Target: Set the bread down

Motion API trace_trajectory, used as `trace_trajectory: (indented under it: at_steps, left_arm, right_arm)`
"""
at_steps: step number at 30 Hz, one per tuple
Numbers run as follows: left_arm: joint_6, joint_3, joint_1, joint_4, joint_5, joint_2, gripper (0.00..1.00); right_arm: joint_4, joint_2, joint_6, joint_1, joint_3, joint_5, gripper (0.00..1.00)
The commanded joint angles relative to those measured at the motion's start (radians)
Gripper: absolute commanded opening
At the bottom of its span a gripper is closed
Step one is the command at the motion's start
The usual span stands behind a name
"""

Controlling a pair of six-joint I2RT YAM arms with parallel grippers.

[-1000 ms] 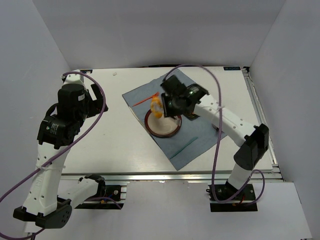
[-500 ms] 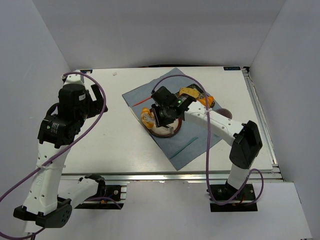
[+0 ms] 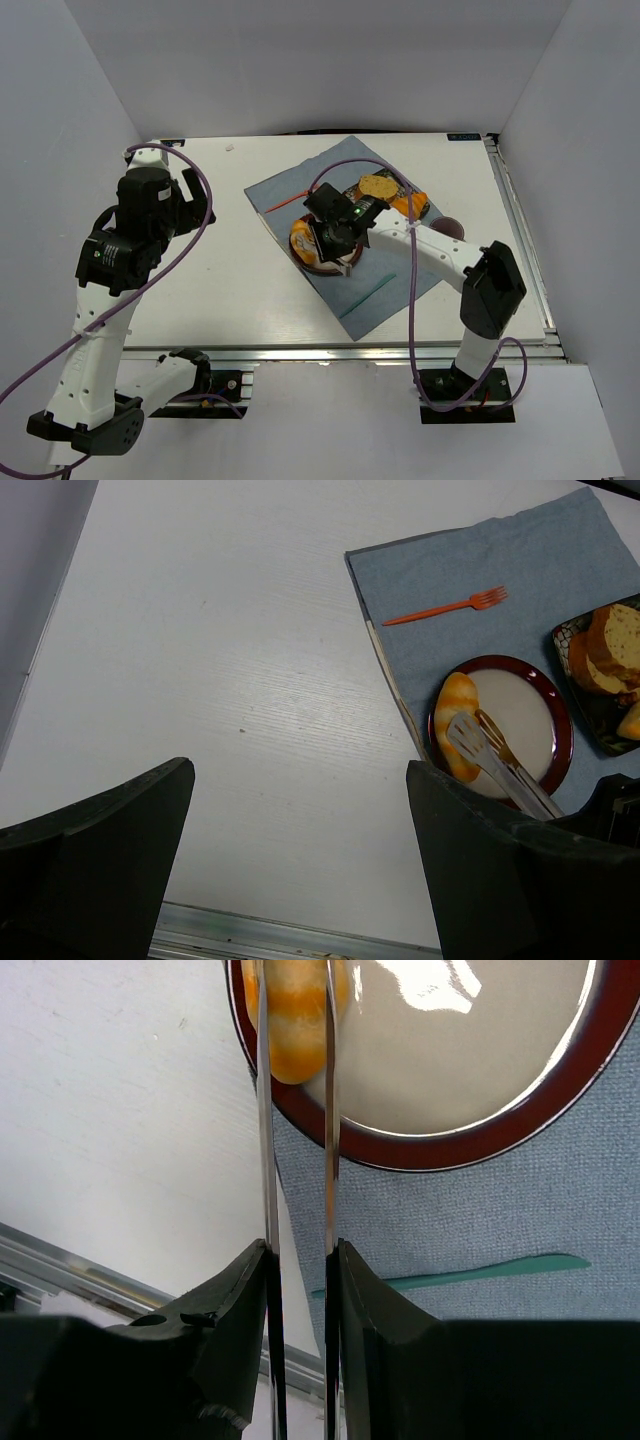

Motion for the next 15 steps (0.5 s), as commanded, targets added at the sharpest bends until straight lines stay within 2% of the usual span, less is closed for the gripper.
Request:
trace_trajectory:
  at_steps: [1,12,15]
  left_arm:
    - [0.007,0.007,-0.004,0.011,-0.005,-0.001,0.98]
    - [0.001,-0.004,-0.004,0.009,-0.006,-0.004,0.98]
    - [0.002,-0.005,-0.004,0.009,-0.002,-0.006,0.98]
  right_arm:
    - [-0.003,-0.056,-0.01,0.002,-0.014,0.038,0.2]
    - [-0.042,-0.073,-0.006,0.002,-0.017,0.046,0.21]
    - [-0.046,-0.071,-0.004,0.002,-0.017,0.041,0.27]
